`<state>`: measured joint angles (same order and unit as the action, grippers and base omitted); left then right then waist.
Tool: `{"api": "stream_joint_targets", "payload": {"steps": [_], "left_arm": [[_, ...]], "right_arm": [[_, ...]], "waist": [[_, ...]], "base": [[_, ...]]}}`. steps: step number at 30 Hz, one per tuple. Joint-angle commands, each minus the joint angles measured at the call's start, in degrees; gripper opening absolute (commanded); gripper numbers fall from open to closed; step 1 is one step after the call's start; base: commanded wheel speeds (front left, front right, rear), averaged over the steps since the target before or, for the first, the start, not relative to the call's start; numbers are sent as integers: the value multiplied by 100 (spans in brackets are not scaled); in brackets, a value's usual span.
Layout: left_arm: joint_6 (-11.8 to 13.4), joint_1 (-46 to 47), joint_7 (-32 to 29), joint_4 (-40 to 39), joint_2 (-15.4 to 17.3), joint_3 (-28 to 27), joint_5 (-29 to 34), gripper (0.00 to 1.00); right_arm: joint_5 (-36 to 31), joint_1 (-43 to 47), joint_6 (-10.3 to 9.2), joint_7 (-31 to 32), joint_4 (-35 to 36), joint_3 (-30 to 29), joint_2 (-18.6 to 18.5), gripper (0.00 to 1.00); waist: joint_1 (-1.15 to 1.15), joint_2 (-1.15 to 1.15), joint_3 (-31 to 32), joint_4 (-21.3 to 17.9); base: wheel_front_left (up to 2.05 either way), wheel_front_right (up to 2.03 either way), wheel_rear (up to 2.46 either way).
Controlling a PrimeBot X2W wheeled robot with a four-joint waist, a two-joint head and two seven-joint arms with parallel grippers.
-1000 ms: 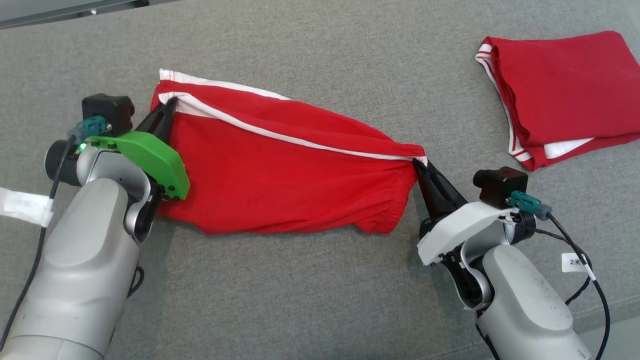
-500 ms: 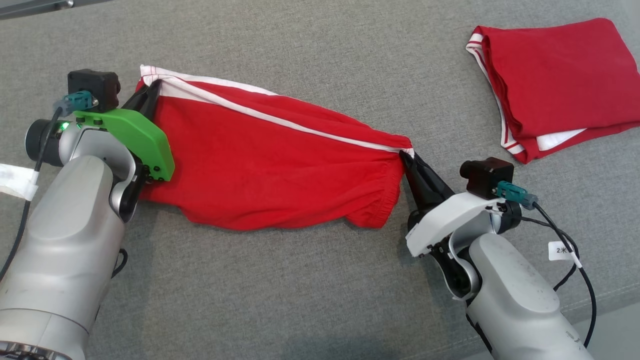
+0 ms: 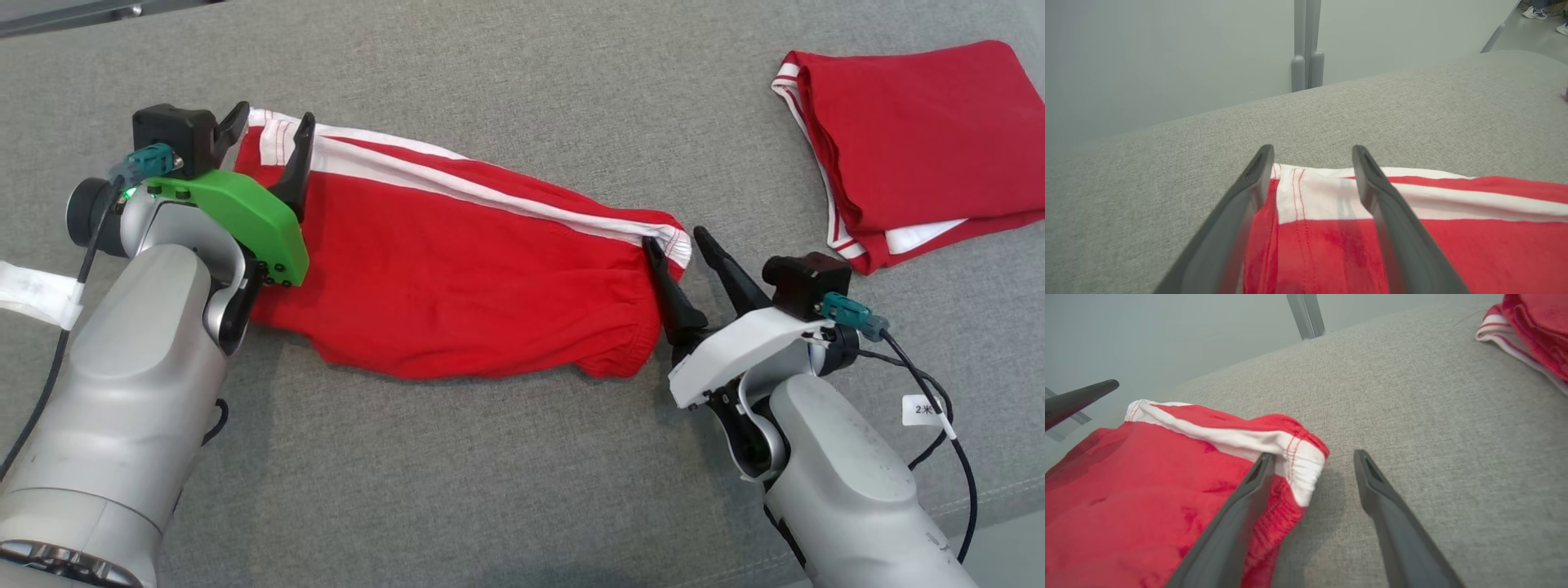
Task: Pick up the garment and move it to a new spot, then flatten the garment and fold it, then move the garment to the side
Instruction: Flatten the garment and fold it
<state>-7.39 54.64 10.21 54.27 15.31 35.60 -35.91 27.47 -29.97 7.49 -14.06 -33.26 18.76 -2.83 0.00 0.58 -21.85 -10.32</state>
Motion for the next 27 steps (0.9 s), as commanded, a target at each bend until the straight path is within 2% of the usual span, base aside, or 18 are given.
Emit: {"api": "stream_joint_targets", "payload": {"steps": [1,7,14,27], "left_arm": [[-10,-5,64,-42,10,59,-73,100],[-10,-364,235,-241,88,171,-259,100],[-10,-937,307,-473,177,268,-417,100],[86,-1478,-291,-532,335,358,-629,100]], "right_arm": [[-80,34,0,-39,32,-91,-15,100],[-294,342,0,-62,293,-440,-14,100],[-599,894,0,201,889,-855,-15,100],[-951,1821,0,859,2601,-1597,-14,100]], "waist": [[0,-58,63,58],[0,-58,260,191],[0,-58,532,313],[0,-58,725,183]], "base": [[0,0,0],[0,0,0],[0,0,0],[0,0,0]]}}
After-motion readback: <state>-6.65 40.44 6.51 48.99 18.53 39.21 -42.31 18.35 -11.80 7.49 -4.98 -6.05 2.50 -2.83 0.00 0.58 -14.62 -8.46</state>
